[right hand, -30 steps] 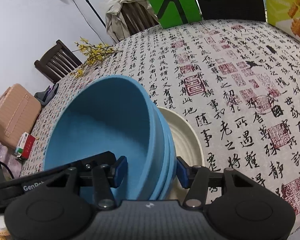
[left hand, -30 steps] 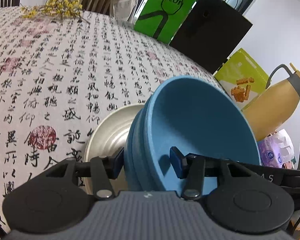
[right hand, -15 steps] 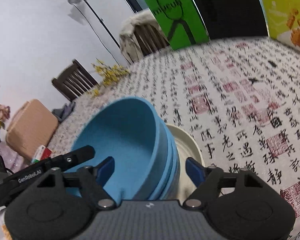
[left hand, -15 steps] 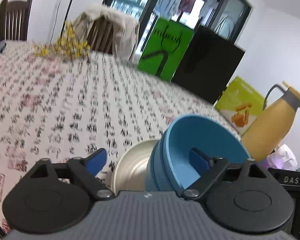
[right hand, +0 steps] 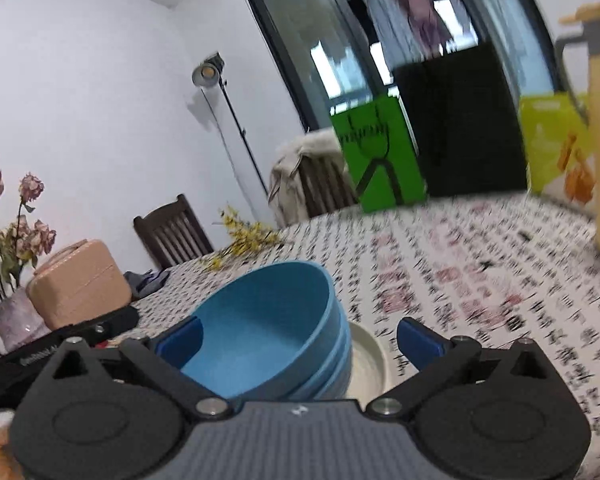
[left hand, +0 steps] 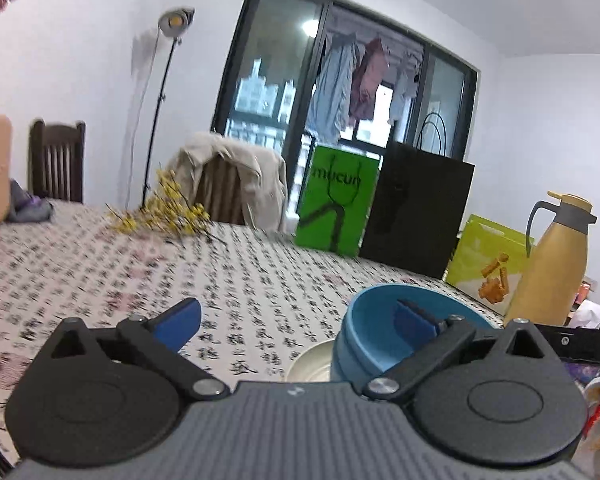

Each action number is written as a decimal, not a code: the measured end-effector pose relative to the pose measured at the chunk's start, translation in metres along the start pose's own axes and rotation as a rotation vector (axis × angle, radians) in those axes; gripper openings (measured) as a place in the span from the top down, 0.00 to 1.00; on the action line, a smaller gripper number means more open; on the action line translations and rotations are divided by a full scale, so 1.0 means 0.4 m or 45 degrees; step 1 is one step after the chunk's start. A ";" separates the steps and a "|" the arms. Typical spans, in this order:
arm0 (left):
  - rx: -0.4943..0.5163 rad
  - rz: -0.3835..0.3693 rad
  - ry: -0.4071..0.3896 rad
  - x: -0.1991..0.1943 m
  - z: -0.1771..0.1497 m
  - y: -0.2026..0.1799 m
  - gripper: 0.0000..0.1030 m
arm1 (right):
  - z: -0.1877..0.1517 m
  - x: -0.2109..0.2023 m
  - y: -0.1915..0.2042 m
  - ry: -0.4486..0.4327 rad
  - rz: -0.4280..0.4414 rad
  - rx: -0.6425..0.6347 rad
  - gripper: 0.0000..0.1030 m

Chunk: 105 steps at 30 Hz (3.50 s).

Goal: Organize plates and bowls
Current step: 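Withdraw both open grippers from the bowls stacked on the plates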

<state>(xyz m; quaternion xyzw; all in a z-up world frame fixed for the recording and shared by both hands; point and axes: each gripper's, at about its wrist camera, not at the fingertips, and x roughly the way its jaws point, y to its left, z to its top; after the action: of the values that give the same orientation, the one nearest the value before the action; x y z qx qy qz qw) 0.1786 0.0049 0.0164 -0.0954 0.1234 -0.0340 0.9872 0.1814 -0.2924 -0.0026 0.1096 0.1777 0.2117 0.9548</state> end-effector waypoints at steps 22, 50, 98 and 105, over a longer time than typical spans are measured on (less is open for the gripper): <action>0.168 0.098 -0.122 -0.268 -0.158 -0.024 0.00 | -0.195 -0.214 0.092 -0.111 -0.113 -0.223 0.00; 0.146 0.068 -0.081 -0.290 -0.231 0.004 0.00 | -0.225 -0.220 0.095 -0.094 -0.128 -0.256 0.00; 0.120 0.015 -0.092 -0.302 -0.224 0.010 0.00 | -0.228 -0.221 0.087 -0.083 -0.128 -0.253 0.00; 0.106 0.011 -0.093 -0.301 -0.222 0.015 0.00 | -0.231 -0.215 0.086 -0.074 -0.127 -0.255 0.00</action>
<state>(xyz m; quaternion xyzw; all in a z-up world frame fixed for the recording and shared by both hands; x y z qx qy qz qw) 0.0402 0.0056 -0.0409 -0.0548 0.0863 -0.0315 0.9943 0.0603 -0.2877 -0.0518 0.0108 0.1330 0.1775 0.9750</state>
